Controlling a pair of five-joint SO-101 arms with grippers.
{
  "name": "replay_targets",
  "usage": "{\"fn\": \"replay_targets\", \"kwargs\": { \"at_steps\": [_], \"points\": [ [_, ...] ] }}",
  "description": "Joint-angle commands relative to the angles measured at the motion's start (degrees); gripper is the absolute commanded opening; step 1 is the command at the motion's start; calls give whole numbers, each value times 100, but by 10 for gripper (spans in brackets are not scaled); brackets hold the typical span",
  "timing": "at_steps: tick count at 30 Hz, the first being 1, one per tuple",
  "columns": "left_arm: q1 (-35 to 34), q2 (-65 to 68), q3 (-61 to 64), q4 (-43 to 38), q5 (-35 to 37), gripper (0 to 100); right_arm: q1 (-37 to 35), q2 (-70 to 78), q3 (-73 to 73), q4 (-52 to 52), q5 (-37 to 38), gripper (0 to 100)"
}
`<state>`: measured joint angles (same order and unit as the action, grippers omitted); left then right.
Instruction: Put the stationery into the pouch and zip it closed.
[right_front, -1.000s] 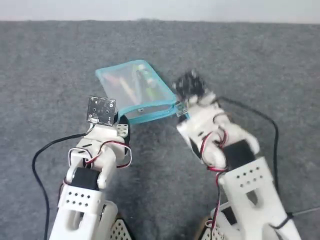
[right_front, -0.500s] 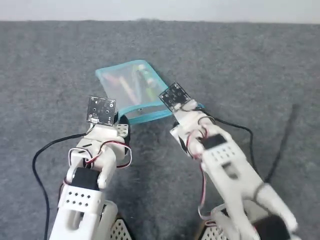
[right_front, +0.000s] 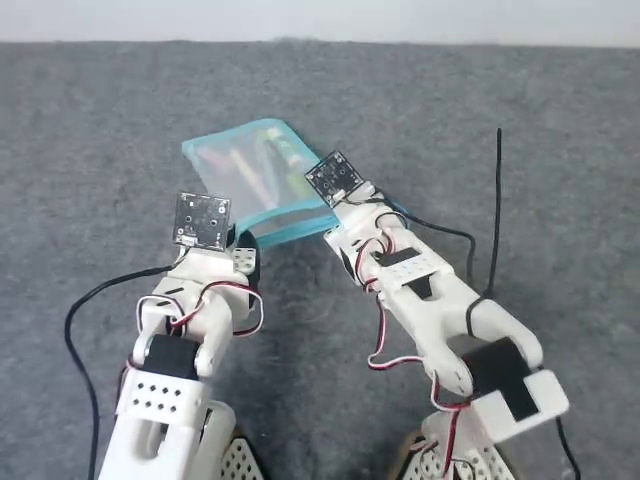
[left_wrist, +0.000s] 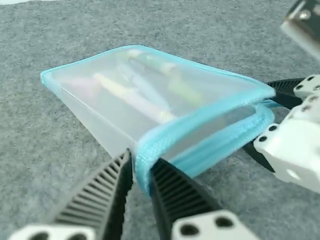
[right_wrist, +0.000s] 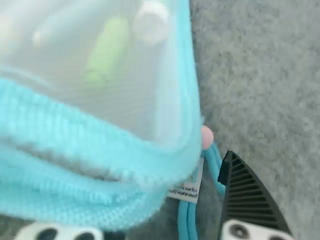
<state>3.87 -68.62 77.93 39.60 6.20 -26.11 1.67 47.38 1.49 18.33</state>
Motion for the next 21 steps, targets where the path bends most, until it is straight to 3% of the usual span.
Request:
{"fn": "replay_targets", "kwargs": {
  "at_steps": [1,9,14,21],
  "points": [
    [44,-132,-259,18,9,11,84,-13,-325,-426,44,243],
    [44,-132,-251,18,9,11,224,-22,-492,-708,62,4],
    [44,-105,-251,18,9,11,382,-31,-475,-752,35,7],
    [44,-97,-251,9,9,11,673,-1226,-510,1490,26,7]
  ]
}}
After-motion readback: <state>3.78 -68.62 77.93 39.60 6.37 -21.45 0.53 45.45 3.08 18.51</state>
